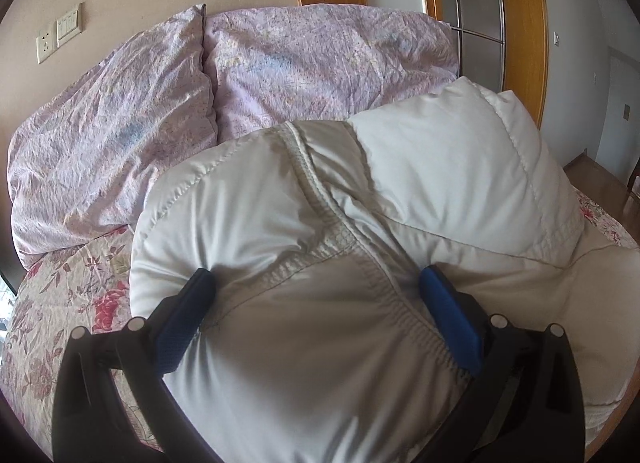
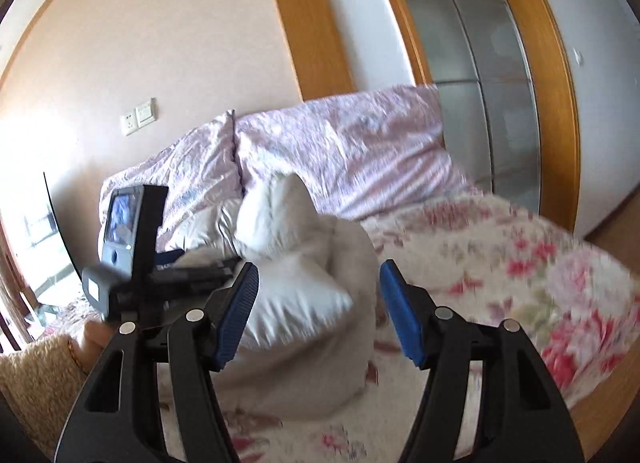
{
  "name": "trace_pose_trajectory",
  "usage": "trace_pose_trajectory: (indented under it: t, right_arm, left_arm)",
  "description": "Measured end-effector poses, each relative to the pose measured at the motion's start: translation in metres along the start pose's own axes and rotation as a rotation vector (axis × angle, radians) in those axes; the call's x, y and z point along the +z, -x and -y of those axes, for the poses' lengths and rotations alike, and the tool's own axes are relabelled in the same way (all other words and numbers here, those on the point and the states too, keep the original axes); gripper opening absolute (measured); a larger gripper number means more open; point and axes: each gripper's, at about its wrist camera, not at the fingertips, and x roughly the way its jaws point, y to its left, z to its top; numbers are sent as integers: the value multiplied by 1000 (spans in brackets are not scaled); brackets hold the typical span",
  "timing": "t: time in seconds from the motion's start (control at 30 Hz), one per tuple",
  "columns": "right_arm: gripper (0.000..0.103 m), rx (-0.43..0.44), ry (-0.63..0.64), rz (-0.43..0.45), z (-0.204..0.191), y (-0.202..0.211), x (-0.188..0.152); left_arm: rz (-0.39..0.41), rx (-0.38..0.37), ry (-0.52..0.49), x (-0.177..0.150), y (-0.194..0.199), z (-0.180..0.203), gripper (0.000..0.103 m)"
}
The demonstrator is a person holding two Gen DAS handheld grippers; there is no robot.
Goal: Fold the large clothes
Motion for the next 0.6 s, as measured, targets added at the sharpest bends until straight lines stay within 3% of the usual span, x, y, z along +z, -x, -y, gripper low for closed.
trace_pose_trajectory:
  t: [0.13,0.37,0.6]
  right_arm:
    - [62,36,68,-31,-25,-28,30]
    - [41,73,50,-96,-38,-84,59]
    - [40,74,73,-96,-55,-115,80]
  left_arm:
    - [4,1,0,-1,1,0,101]
    - [11,0,-1,-1,3,0,101]
    - [16,0,2,-1,3,0,101]
